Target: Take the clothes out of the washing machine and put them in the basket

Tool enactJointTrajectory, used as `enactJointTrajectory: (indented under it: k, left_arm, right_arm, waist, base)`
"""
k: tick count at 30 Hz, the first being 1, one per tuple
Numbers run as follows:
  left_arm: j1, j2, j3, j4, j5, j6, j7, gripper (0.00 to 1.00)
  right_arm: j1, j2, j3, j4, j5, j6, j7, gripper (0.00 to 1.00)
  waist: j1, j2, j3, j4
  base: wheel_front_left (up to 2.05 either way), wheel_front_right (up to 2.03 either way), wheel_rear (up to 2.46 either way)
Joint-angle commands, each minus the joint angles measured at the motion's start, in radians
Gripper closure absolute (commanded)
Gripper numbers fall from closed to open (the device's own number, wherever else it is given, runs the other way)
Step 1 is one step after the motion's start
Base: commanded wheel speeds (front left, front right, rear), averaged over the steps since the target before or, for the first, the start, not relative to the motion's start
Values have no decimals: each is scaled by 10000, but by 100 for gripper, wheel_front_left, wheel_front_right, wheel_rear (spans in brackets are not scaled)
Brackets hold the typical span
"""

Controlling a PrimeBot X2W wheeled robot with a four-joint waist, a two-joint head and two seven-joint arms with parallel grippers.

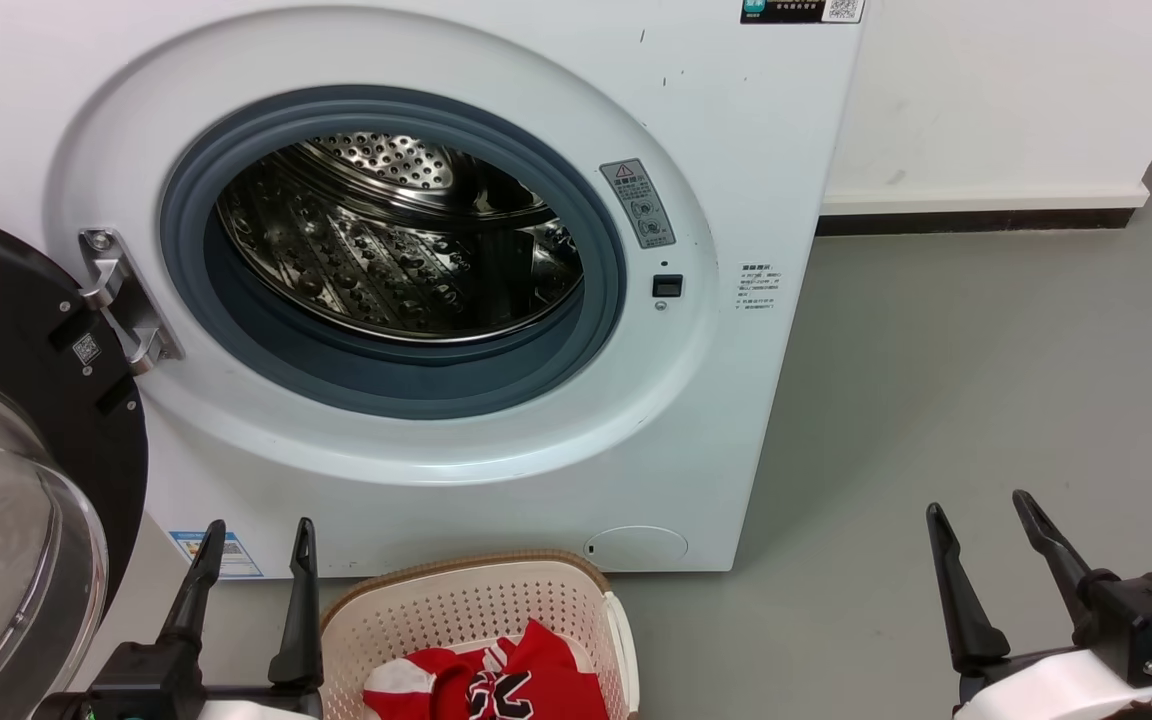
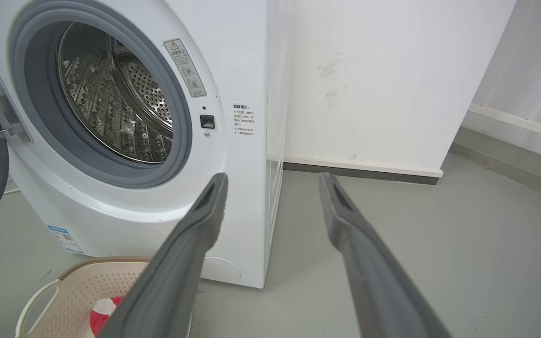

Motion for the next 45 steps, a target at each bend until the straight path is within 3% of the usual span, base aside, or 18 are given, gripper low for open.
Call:
enactJointTrajectory:
  k: [1,25,26,31,45]
  left_arm:
    - [91,-10,19,-40,-54,15,27,0]
    - [-48,104,16,445,-405,65,-82,0]
    - [28,55,19,456,-400,32,-9,100]
    - [113,-97,-71,912,-509,23,7,100]
    - [-445,-193,81,1484,-3192,-284,376,100]
  right_arm:
    - [133,-5,-3,-65,63,-3,7,0]
    - [255,-5,32,-8,268,-3,-42,0]
    - [145,0,33,10,254,2,10,100]
    - [224,3,70,484,361,2,14,100]
    - [-349,-190,95,1293,3447,1,-125,100]
  waist:
    - [0,-1,-2,-8]
    - [0,-1,-135,-126]
    - [0,-1,-136,-127]
    - [0,-1,-135,-127]
    - [0,-1,-80,-110]
  base:
    - [0,0,0]
    - [0,0,0]
    - [0,0,0]
    - [0,0,0]
    - [0,0,0]
